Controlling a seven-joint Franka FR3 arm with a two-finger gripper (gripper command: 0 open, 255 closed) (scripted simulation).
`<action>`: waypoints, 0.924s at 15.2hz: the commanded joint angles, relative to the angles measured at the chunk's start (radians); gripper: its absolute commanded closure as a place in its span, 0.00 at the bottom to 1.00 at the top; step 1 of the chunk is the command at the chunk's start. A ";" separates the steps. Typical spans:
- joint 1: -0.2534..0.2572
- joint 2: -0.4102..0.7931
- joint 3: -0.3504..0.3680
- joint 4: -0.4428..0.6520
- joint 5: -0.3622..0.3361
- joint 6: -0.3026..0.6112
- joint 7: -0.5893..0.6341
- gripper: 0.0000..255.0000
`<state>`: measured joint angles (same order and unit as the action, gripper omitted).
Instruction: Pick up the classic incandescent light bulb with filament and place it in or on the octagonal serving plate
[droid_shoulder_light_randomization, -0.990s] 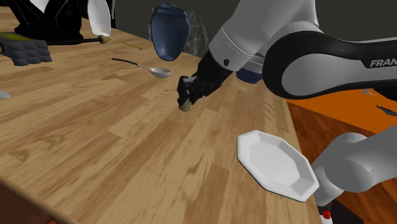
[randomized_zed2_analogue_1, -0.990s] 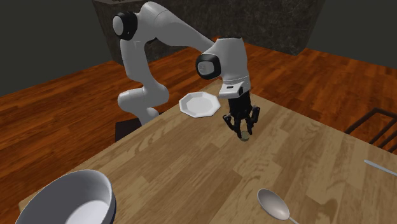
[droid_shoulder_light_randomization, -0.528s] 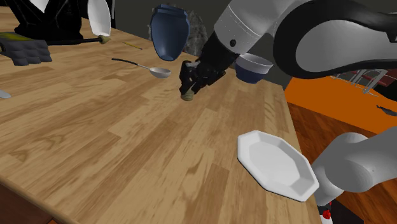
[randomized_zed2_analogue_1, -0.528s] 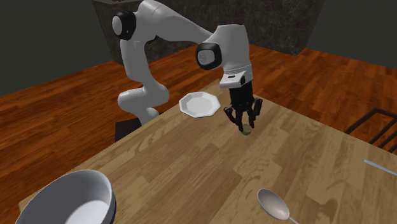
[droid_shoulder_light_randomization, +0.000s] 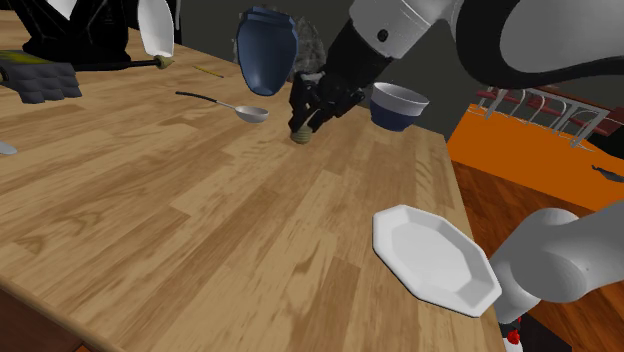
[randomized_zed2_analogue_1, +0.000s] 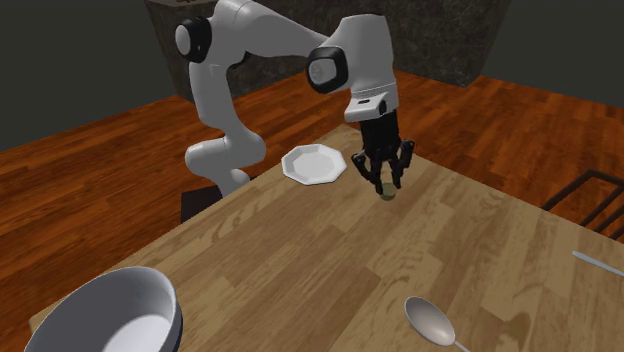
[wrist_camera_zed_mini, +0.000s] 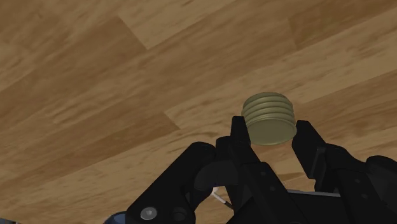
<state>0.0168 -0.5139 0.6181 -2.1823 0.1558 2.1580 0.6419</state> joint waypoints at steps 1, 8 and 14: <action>0.029 -0.061 -0.022 -0.042 0.026 -0.018 -0.010 1.00; 0.164 -0.341 -0.092 -0.227 0.103 -0.120 -0.013 1.00; 0.278 -0.575 -0.123 -0.339 0.135 -0.255 0.022 1.00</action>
<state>0.2749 -1.0487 0.4974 -2.5046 0.2856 1.9301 0.6548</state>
